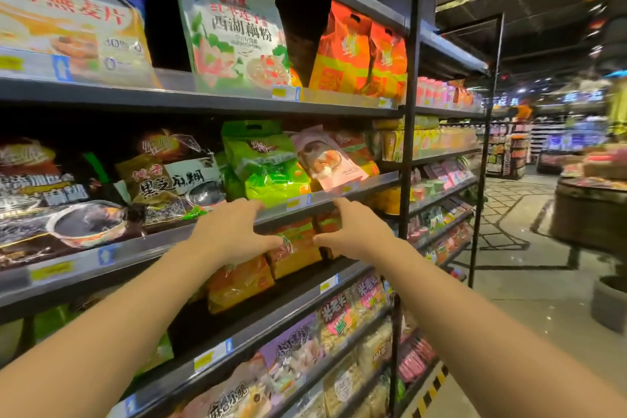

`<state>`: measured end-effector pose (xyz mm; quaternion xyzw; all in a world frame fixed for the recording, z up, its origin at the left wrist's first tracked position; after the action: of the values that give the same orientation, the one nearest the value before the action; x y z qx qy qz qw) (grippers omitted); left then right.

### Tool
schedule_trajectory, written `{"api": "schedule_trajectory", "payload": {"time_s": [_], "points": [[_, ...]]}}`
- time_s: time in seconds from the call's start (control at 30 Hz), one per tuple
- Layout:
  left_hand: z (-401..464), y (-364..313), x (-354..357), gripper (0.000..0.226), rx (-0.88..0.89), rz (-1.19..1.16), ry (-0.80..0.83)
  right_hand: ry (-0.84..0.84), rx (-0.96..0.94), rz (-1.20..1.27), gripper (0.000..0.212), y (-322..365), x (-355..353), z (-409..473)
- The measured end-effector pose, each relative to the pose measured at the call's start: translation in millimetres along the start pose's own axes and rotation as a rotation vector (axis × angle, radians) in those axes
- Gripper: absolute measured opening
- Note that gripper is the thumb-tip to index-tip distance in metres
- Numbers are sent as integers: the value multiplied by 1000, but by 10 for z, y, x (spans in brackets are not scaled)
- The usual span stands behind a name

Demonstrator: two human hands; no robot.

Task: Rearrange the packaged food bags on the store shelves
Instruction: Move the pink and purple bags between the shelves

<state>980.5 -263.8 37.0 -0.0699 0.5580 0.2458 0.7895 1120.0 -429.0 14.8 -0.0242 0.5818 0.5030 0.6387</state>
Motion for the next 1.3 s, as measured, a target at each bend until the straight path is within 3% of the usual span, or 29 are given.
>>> {"api": "schedule_trajectory", "payload": {"time_s": [0.27, 0.4, 0.77, 1.1, 1.3], "points": [[1009, -553, 427, 93, 65, -14, 32, -20, 67, -19, 94, -822, -6, 657], [1428, -737, 560, 82, 29, 17, 6, -16, 46, -67, 88, -1208, -71, 1102], [2568, -1360, 788, 84, -143, 72, 19, 6, -115, -75, 82, -2035, -573, 2500], [3460, -1522, 1123, 90, -247, 121, -15, 69, -285, -21, 67, -2345, -447, 3586], [4010, -1328, 1218, 98, -317, 67, -53, 62, -265, 35, 87, -2338, -374, 4310]]}}
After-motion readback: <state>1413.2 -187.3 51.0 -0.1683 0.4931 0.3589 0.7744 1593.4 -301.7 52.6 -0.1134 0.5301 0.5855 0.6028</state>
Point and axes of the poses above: each hand's wrist, its own z-axis towards the middle knuckle, its own x-axis out of the palm, y = z × x, the point moved 7 cm from there along z, towards the middle knuckle, and after that the axes turned 13 degrees about z, right-handed, at the moved point
